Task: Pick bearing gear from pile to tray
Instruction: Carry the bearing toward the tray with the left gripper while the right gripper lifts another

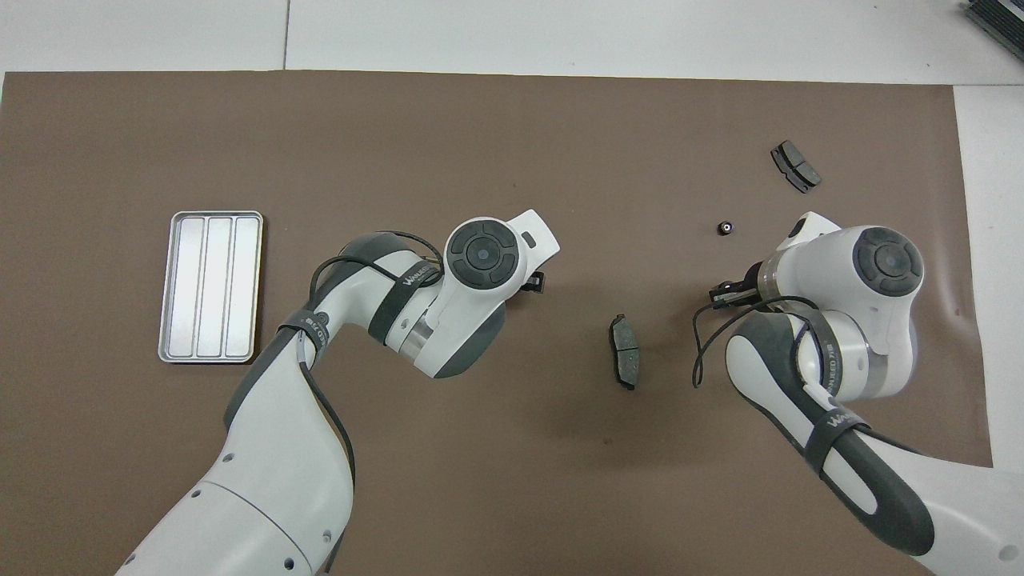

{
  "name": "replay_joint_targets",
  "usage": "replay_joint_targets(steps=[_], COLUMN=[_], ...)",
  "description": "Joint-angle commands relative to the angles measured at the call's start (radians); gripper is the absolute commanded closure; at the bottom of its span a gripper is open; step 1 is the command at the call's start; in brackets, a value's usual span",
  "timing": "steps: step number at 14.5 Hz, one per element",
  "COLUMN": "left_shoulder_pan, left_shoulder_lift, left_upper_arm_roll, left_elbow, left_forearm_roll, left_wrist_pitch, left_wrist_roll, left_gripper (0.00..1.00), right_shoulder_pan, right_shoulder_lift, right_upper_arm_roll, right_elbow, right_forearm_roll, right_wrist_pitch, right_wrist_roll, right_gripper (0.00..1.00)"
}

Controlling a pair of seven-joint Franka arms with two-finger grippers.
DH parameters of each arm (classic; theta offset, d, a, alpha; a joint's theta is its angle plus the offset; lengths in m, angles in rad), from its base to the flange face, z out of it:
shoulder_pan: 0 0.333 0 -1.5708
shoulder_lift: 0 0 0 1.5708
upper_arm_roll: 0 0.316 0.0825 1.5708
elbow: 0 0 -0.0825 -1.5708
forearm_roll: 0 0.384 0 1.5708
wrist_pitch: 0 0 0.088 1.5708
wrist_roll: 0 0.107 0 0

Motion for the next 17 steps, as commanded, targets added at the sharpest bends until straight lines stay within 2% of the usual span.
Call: replay_joint_targets(steps=[1, 5, 10, 12, 17], left_shoulder_pan=[-0.015, -0.013, -0.012, -0.01, 0.011], left_shoulder_lift=[-0.007, -0.005, -0.007, -0.007, -0.007], left_upper_arm_roll=[0.015, 0.015, 0.015, 0.015, 0.015], left_elbow=[-0.023, -0.023, -0.023, -0.021, 0.0], left_forearm_roll=[0.019, 0.019, 0.019, 0.017, 0.016], left_wrist_pitch=[0.029, 0.029, 0.029, 0.026, -0.009], left_wrist_roll=[0.019, 0.042, 0.044, 0.044, 0.049], left_gripper=[0.03, 0.21, 0.44, 0.57, 0.97], right_shoulder_pan=[-0.004, -0.003, 0.014, 0.014, 0.028], right_shoulder_lift=[-0.051, -0.093, -0.131, -0.134, -0.134], right_upper_arm_roll=[0.012, 0.017, 0.027, 0.041, 0.072], right_elbow=[0.073, 0.191, 0.323, 0.34, 0.34], right_forearm_roll=[0.028, 0.028, 0.028, 0.026, 0.026], right_wrist_pitch=[-0.122, -0.251, -0.43, -0.447, -0.438], right_wrist_roll=[0.088, 0.232, 0.326, 0.364, 0.43], right_gripper=[1.0, 1.0, 1.0, 1.0, 1.0])
